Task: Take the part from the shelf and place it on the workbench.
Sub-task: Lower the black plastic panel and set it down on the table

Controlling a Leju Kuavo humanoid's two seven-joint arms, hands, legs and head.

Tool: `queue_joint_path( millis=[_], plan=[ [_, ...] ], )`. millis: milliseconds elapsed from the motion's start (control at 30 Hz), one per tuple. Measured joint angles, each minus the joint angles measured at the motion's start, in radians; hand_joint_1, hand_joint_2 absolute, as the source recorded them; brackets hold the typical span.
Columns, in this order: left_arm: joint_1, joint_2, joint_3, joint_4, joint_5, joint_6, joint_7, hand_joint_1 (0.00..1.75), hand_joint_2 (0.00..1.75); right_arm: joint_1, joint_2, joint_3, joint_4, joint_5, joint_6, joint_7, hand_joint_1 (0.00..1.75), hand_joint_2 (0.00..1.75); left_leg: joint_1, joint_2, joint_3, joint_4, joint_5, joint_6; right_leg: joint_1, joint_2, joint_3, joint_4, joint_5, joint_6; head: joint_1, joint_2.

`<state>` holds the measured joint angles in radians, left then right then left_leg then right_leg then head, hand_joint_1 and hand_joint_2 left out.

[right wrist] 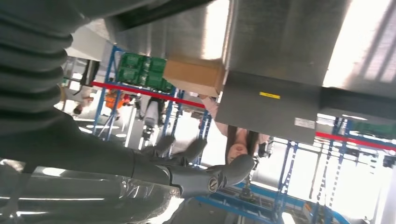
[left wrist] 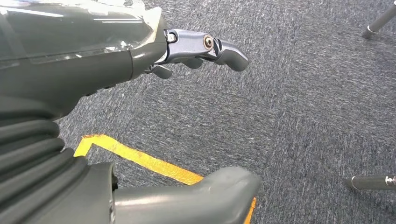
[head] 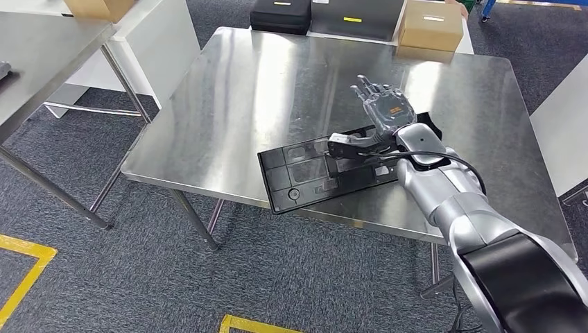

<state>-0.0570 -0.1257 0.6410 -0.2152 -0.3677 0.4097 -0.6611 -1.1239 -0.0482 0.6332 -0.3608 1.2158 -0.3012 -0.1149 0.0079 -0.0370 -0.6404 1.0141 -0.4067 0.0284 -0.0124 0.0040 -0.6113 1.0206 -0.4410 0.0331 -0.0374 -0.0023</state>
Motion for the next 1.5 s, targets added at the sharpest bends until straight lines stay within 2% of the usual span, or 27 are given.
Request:
queue_joint_path(
  millis=[233, 400, 600, 833, 933, 1167, 1267, 1400, 1500],
  plan=[
    [-0.001, -0.003, 0.009, 0.0, 0.003, 0.0, 0.0, 0.0, 0.0, -0.032, -0.02, 0.006, 0.017, 0.016, 0.015, 0.04, 0.0, 0.0, -0.007, 0.0, 0.0, 0.0, -0.001, -0.002, -0.001, 0.0, 0.0, 0.0, 0.0, 0.0, 0.0, 0.0],
    [-0.001, -0.005, 0.014, 0.0, 0.007, -0.008, 0.0, 0.0, 0.0, -0.057, -0.042, 0.011, 0.028, 0.05, 0.047, 0.118, 0.0, 0.0, -0.012, -0.001, 0.0, 0.002, -0.001, -0.002, -0.004, -0.001, 0.0, -0.001, 0.0, 0.0, 0.0, 0.0],
    [0.001, -0.008, 0.018, 0.003, 0.008, -0.02, 0.0, 0.0, 0.0, -0.123, -0.12, 0.011, 0.047, 0.085, 0.099, 0.197, 0.0, 0.0, -0.017, -0.001, -0.001, 0.003, -0.001, 0.002, -0.005, -0.003, 0.0, -0.001, 0.0, 0.001, 0.0, 0.0],
    [0.001, -0.01, 0.029, 0.003, 0.01, -0.026, 0.0, 0.0, 0.0, -0.168, -0.201, 0.001, 0.06, 0.111, 0.114, 0.265, 0.0, 0.0, -0.02, 0.0, 0.0, 0.004, -0.001, 0.006, -0.009, -0.002, -0.001, -0.001, 0.001, 0.002, 0.0, 0.0],
    [0.002, -0.017, 0.037, 0.004, 0.015, -0.04, 0.001, 0.0, 0.0, -0.214, -0.278, -0.008, 0.062, 0.138, 0.08, 0.294, 0.0, 0.0, -0.021, -0.005, -0.003, 0.006, 0.0, 0.012, -0.011, -0.008, -0.002, -0.001, 0.0, 0.002, 0.0, 0.0],
    [0.003, -0.057, 0.064, 0.008, 0.043, -0.048, 0.008, 0.0, 0.0, -0.371, -0.518, -0.035, 0.06, 0.168, 0.029, 0.292, 0.0, 0.0, -0.025, -0.012, -0.008, 0.006, -0.003, 0.018, -0.01, -0.014, -0.002, -0.002, -0.002, 0.005, 0.0, 0.0],
    [0.0, -0.072, 0.074, 0.008, 0.05, -0.043, 0.009, 0.0, 0.0, -0.393, -0.58, -0.041, 0.057, 0.169, 0.029, 0.29, 0.0, 0.0, -0.027, -0.007, -0.005, 0.007, -0.006, 0.022, -0.01, -0.009, 0.001, -0.002, -0.002, 0.007, 0.0, 0.0],
    [-0.008, -0.081, 0.084, 0.008, 0.057, -0.041, 0.014, 0.0, 0.0, -0.394, -0.636, -0.051, 0.046, 0.167, 0.021, 0.281, 0.0, 0.0, -0.029, 0.001, 0.0, 0.008, -0.009, 0.026, -0.012, -0.001, 0.001, -0.002, -0.002, 0.007, -0.001, 0.0],
    [-0.012, -0.094, 0.095, 0.008, 0.071, -0.036, 0.029, 0.0, 0.0, -0.374, -0.723, -0.065, -0.004, 0.104, 0.002, 0.228, 0.0, 0.0, -0.029, -0.005, 0.001, 0.009, -0.009, 0.028, -0.012, -0.007, 0.004, -0.003, -0.005, 0.012, -0.001, 0.0]
  ],
)
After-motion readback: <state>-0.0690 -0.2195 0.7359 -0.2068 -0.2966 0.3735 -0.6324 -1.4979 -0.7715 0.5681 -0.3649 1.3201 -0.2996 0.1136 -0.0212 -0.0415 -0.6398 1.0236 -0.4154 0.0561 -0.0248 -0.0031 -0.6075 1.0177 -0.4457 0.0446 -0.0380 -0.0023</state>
